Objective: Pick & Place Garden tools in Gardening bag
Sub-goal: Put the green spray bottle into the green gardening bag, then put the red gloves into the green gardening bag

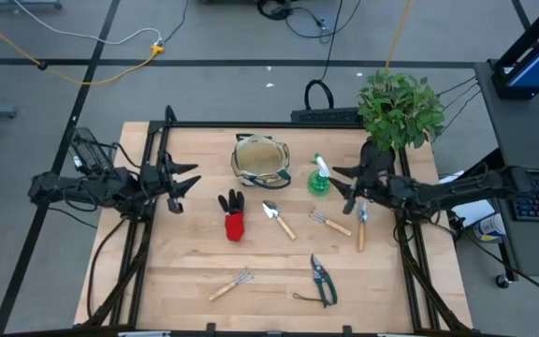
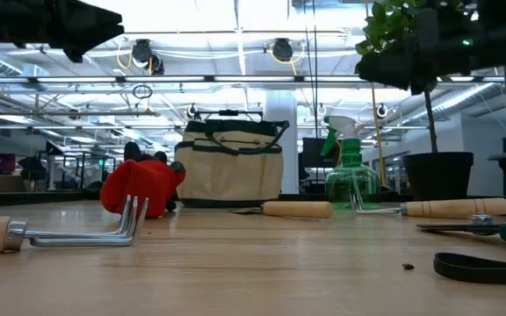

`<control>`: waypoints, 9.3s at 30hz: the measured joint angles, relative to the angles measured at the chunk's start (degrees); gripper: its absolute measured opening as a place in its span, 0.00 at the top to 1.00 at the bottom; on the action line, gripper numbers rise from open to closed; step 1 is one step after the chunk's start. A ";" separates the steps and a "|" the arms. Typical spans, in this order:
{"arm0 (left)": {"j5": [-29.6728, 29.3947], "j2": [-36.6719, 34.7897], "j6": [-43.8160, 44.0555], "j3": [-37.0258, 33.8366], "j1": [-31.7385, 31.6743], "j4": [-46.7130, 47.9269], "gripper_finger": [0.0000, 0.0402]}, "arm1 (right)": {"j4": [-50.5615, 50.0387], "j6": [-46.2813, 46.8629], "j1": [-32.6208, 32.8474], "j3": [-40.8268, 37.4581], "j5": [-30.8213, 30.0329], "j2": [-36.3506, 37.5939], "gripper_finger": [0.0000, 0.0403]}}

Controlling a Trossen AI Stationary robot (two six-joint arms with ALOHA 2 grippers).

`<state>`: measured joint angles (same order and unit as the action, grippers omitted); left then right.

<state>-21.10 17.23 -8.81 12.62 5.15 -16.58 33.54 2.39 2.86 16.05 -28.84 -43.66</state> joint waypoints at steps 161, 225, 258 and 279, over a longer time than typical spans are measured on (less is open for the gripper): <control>0.04 10.16 1.59 3.10 0.01 -2.48 0.59 | -16.22 3.16 -16.28 33.88 -5.77 -43.27 0.86; 3.28 28.10 28.36 7.91 -0.26 6.76 0.59 | -22.53 -2.97 -2.65 33.86 7.97 -31.65 0.60; 12.13 57.13 61.64 12.04 0.35 14.64 0.60 | -25.24 -2.99 -2.37 33.84 7.99 -29.44 0.60; 15.45 55.89 29.90 25.10 -1.46 13.71 0.97 | -24.80 -2.62 -2.39 31.26 7.97 -29.42 0.61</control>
<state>-5.66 73.12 21.09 37.73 3.69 -2.87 8.73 -0.23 0.47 47.31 -20.86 -73.08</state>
